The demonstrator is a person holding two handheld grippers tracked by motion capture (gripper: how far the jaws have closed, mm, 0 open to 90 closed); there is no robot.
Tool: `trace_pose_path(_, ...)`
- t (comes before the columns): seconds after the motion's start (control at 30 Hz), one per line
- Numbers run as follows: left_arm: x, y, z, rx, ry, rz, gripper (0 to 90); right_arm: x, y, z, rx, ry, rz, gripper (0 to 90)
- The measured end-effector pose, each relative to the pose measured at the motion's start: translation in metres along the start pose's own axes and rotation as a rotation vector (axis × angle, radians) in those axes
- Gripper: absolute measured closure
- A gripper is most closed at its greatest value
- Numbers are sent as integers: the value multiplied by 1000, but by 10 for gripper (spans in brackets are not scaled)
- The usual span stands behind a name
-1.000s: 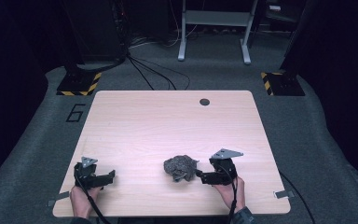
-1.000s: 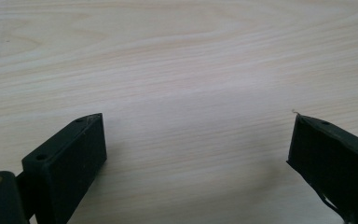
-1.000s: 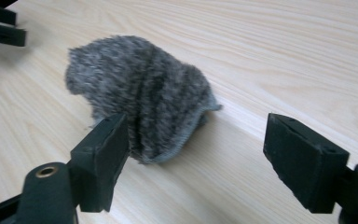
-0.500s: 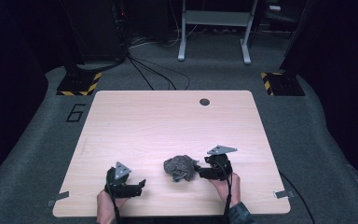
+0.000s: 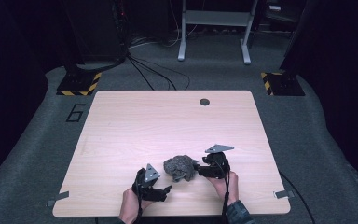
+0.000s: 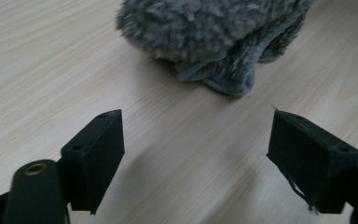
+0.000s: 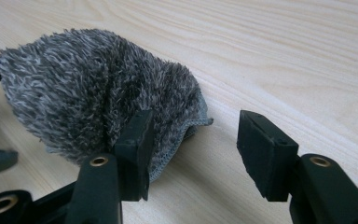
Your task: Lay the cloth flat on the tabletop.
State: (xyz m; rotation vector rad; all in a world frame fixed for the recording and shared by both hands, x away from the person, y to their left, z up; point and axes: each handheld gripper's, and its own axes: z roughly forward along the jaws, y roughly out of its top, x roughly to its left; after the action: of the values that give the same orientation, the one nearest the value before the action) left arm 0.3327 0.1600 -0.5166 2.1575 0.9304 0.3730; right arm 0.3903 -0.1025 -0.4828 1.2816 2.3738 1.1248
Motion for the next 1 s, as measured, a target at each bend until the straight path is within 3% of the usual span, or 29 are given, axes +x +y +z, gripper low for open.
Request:
trace_pose_path(0.1,-8,5,8,2,-16,27,255,-1,0,3,3,6,1,479)
trace_pose_path(0.27,-14,10,16,9,-8,58,400,-3,0,7,6,6,-2,534)
trace_pose_path(0.3,-15,10,17,-6,13,48,438,-2,0,7,16,13,10,554)
trace_pose_path(0.43,-17,11,21,-6,-3,68,566,-2,0,10,18,16,5,641)
trace_pose_path(0.63,-20,13,21,-18,15,102,820,1,0,13,24,15,-2,790)
trace_pose_path(1.0,-10,12,7,-52,32,72,872,-1,0,5,1,-7,-18,854)
